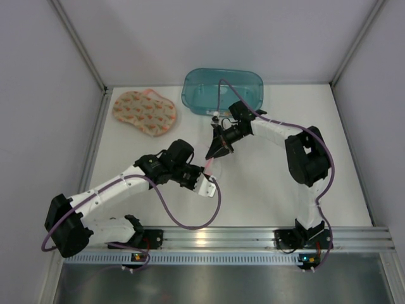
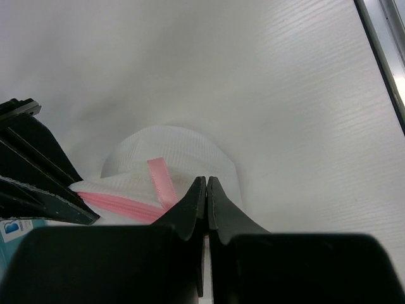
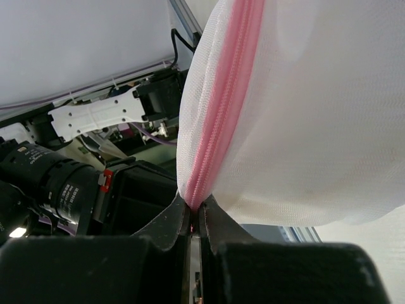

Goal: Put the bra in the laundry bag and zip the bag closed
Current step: Zip the zipper on the laundry bag, then move the laundry bag to the center of the board.

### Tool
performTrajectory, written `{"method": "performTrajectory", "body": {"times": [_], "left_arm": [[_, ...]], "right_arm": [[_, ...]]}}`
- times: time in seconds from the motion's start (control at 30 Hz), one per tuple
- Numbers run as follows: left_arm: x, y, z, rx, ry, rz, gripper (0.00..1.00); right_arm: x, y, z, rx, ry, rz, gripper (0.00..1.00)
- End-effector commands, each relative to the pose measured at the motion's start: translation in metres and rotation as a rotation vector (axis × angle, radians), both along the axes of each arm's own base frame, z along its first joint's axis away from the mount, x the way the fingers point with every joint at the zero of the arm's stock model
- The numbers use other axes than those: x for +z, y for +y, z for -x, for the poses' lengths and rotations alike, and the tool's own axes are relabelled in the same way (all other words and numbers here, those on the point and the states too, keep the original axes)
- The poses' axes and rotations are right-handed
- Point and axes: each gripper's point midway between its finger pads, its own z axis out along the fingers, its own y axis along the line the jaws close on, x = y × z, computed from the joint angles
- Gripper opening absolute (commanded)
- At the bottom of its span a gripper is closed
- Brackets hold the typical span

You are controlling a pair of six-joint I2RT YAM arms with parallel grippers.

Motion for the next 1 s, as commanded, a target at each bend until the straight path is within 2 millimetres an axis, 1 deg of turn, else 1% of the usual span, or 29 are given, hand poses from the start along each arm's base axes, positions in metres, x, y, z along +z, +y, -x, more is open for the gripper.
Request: {"method": "performTrajectory", "body": {"times": [0.0,0.1,0.13,0.17,0.2,0.23,0.27,0.3,0.33,0.37,0.43,0.47,0.5,0.53,0.57,0.6,0.63,0.67,0.7,0.73,0.77,0.8,0.83,0.87,0.9,0.93,0.97], "left_arm": [[-0.01,0.015,0.037,-0.037,0.159,-0.055,0.06],[0.011,0.006,0.022,0.033,0.146,-0.036,0.29],[0.026,0.0,0.014,0.088,0.157,-0.013,0.55],[0.034,-0.003,0.009,0.124,0.158,-0.002,0.62],[0.042,-0.004,0.004,0.16,0.164,0.011,0.64],[0.059,-0.008,-0.002,0.203,0.176,0.051,0.66],[0.068,-0.005,-0.009,0.248,0.184,0.074,0.74],[0.076,-0.003,-0.013,0.284,0.201,0.096,0.82],[0.089,-0.003,-0.017,0.337,0.236,0.134,0.91],[0.094,0.004,-0.028,0.403,0.256,0.152,0.92],[0.096,0.011,-0.04,0.531,0.323,0.169,0.93],[0.093,0.019,-0.052,0.603,0.339,0.174,0.92],[0.089,0.023,-0.057,0.684,0.388,0.176,0.92],[0.081,0.025,-0.063,0.728,0.421,0.162,0.92],[0.076,0.031,-0.07,0.779,0.452,0.162,0.91],[0.074,0.032,-0.074,0.811,0.47,0.169,0.9],[0.068,0.034,-0.079,0.855,0.505,0.175,0.9],[0.067,0.034,-0.083,0.865,0.51,0.186,0.9],[0.073,0.027,-0.092,0.868,0.499,0.24,0.91],[0.068,0.024,-0.096,0.874,0.504,0.249,0.91],[0.068,0.021,-0.102,0.884,0.492,0.264,0.91],[0.069,0.017,-0.111,0.899,0.469,0.277,0.91],[0.063,0.011,-0.119,0.91,0.457,0.256,0.91],[0.057,0.002,-0.119,0.908,0.432,0.227,0.91],[0.044,-0.001,-0.127,0.945,0.409,0.182,0.91],[0.046,-0.011,-0.128,0.933,0.391,0.179,0.9],[0.043,-0.016,-0.13,0.933,0.389,0.168,0.9]], "right_arm": [[0.018,-0.003,-0.027,-0.035,-0.133,-0.044,0.0],[0.025,-0.006,-0.025,-0.029,-0.176,-0.056,0.0],[0.026,-0.008,-0.025,-0.03,-0.188,-0.054,0.0],[0.025,-0.011,-0.024,-0.034,-0.197,-0.048,0.0],[0.023,-0.014,-0.025,-0.04,-0.215,-0.044,0.0],[0.022,-0.017,-0.025,-0.042,-0.229,-0.044,0.0],[0.019,-0.023,-0.027,-0.052,-0.231,-0.032,0.0],[0.011,-0.028,-0.031,-0.05,-0.272,-0.014,0.0],[0.006,-0.032,-0.032,-0.05,-0.286,0.001,0.0],[-0.003,-0.039,-0.032,-0.052,-0.272,0.029,0.0],[-0.017,-0.044,-0.032,-0.038,-0.286,0.053,0.0],[-0.031,-0.048,-0.029,-0.036,-0.259,0.075,0.0],[-0.037,-0.049,-0.03,-0.033,-0.274,0.084,0.0],[-0.043,-0.052,-0.03,-0.034,-0.271,0.1,0.02],[-0.049,-0.055,-0.029,-0.036,-0.269,0.118,0.05],[-0.053,-0.058,-0.032,-0.039,-0.295,0.141,0.15],[-0.055,-0.06,-0.033,-0.044,-0.306,0.158,0.19],[-0.054,-0.063,-0.035,-0.051,-0.321,0.171,0.26],[-0.057,-0.067,-0.039,-0.057,-0.346,0.201,0.45],[-0.058,-0.07,-0.04,-0.063,-0.348,0.221,0.51],[-0.053,-0.073,-0.043,-0.07,-0.37,0.226,0.65],[-0.052,-0.077,-0.046,-0.076,-0.392,0.248,0.69],[-0.049,-0.084,-0.048,-0.089,-0.404,0.266,0.73],[-0.039,-0.088,-0.05,-0.101,-0.437,0.272,0.79],[-0.036,-0.094,-0.053,-0.108,-0.463,0.287,0.84],[-0.031,-0.103,-0.056,-0.126,-0.468,0.298,0.88],[-0.021,-0.108,-0.056,-0.143,-0.49,0.3,0.93]]}}
